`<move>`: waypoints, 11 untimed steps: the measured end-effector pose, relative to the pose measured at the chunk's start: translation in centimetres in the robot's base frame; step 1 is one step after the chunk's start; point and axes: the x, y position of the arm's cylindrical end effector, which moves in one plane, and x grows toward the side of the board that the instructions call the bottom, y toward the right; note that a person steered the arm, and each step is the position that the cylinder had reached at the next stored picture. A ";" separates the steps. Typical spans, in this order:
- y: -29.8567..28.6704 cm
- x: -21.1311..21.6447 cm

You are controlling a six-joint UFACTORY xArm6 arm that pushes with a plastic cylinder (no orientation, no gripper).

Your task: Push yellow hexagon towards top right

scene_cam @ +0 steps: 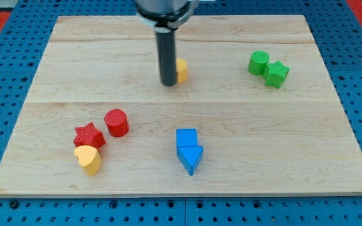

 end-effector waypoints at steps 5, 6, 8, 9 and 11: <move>6.6 -9.7; 8.2 -9.5; 11.2 -11.4; 10.2 -13.4; 7.5 -15.6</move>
